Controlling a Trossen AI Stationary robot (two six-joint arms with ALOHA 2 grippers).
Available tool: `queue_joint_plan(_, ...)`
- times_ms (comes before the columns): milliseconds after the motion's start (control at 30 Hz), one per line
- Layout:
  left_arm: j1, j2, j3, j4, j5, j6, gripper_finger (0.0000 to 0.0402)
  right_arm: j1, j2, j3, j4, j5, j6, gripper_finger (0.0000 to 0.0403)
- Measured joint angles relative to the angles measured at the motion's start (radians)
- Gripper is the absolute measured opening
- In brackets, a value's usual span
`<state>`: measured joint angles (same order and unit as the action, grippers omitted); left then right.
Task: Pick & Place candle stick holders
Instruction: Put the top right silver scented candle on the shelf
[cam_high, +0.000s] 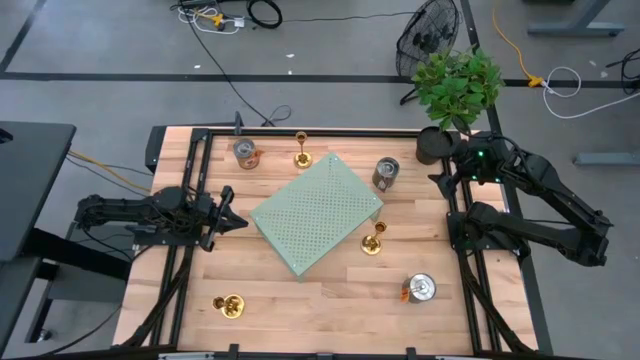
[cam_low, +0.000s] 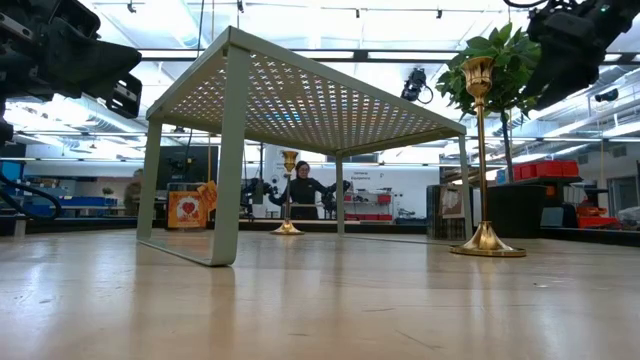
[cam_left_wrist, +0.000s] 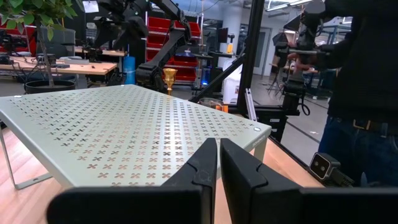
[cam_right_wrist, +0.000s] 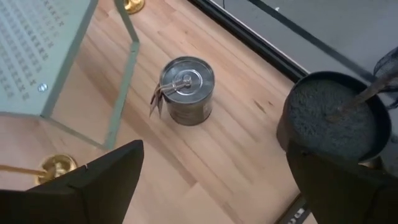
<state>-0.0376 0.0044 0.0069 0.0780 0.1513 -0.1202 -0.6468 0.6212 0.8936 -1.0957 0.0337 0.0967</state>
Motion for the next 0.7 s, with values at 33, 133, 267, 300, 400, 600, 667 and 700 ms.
queue_joint_plan(33,0.0,0.0,0.0,0.0,0.0,0.0,0.0025,0.0,0.0,0.0,0.0,-0.004,0.019,0.0398)
queue_joint_plan(133,0.0,0.0,0.0,0.0,0.0,0.0,0.0025,0.0,0.0,0.0,0.001,-0.046,0.038,0.0398)
queue_joint_plan(267,0.0,0.0,0.0,0.0,0.0,0.0,0.0026,0.0,0.0,0.0,-0.004,-0.078,0.036,0.0398)
queue_joint_plan(300,0.0,0.0,0.0,0.0,0.0,0.0,0.0025,0.0,0.0,0.0,-0.007,-0.077,0.034,0.0398)
queue_joint_plan(400,0.0,0.0,0.0,0.0,0.0,0.0,0.0025,0.001,0.0,0.0,-0.006,-0.076,0.027,0.0398)
queue_joint_plan(600,0.0,0.0,0.0,0.0,0.0,0.0,0.0025,0.0,0.0,0.0,-0.007,-0.086,0.027,0.0398)
queue_joint_plan(667,0.0,0.0,0.0,0.0,0.0,0.0,0.0025,0.0,0.0,0.0,-0.008,-0.102,0.027,0.0398)
queue_joint_plan(700,0.0,0.0,0.0,0.0,0.0,0.0,0.0025,0.0,0.0,0.0,-0.009,-0.109,0.026,0.0398)
